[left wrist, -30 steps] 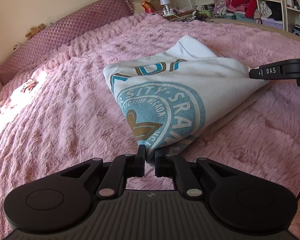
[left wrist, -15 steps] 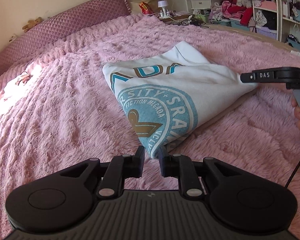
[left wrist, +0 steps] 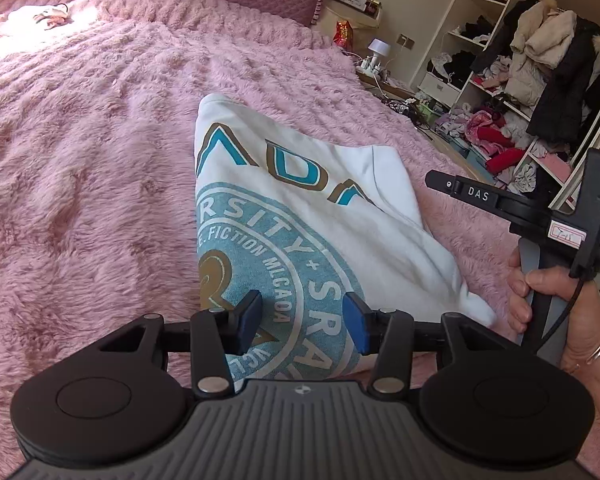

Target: Fold small clothes

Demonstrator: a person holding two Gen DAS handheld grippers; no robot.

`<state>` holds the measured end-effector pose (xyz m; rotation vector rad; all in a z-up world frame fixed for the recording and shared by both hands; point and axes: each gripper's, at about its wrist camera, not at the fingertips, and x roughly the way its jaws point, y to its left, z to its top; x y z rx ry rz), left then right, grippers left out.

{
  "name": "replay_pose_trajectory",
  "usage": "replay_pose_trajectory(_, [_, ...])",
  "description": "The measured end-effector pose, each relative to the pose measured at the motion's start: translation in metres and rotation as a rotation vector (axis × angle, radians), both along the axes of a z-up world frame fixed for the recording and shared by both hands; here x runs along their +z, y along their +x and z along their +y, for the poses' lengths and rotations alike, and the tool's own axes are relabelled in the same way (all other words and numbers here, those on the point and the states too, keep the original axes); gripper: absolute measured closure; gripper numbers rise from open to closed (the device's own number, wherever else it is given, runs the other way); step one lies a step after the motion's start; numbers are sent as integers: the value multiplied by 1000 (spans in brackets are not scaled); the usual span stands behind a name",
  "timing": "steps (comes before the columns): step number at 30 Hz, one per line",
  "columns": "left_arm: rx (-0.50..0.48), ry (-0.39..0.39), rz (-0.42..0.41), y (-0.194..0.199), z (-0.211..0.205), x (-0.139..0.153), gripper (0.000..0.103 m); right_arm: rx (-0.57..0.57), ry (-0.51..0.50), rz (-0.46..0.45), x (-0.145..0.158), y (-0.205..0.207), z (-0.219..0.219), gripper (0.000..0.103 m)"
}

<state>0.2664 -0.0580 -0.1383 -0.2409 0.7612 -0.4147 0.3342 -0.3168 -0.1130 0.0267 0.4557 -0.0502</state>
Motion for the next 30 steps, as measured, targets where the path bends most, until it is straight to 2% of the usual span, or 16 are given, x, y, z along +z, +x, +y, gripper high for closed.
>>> replay_pose_trajectory(5, [-15,42,-22,-5,-12,-5,31,15,20,77,-16,43,-4,83])
replay_pose_trajectory(7, [-32,56,-37,-7,-17,-5,21,9,25,99,-22,53,-6,83])
replay_pose_trajectory(8, [-39,58,-42,-8,-19,-6,18,9,27,111,-25,58,-7,95])
replay_pose_trajectory(9, [-44,57,-48,-8,-19,-6,15,18,38,111,-27,60,-7,103])
replay_pose_trajectory(12, [-51,51,-50,-7,-20,-10,14,24,29,101,-29,61,-7,103])
replay_pose_trajectory(16, [-67,42,-48,-7,-19,-12,14,16,2,42,-17,59,-12,103])
replay_pose_trajectory(19, [-76,46,-55,-8,-20,-14,14,26,-21,69,-18,69,-13,103])
replay_pose_trajectory(22, [-83,53,-61,-10,-21,-15,14,33,-40,134,-37,80,-14,103])
replay_pose_trajectory(25, [-87,55,-58,-9,-21,-16,14,28,-4,141,-46,79,-21,103])
replay_pose_trajectory(27, [-89,60,-53,-7,-21,-16,14,18,7,133,-44,76,-26,90])
replay_pose_trajectory(28, [-88,61,-52,-6,-21,-16,14,9,12,121,-40,72,-29,87])
replay_pose_trajectory(30, [-88,59,-49,-6,-21,-16,14,-3,86,80,-25,54,-38,85])
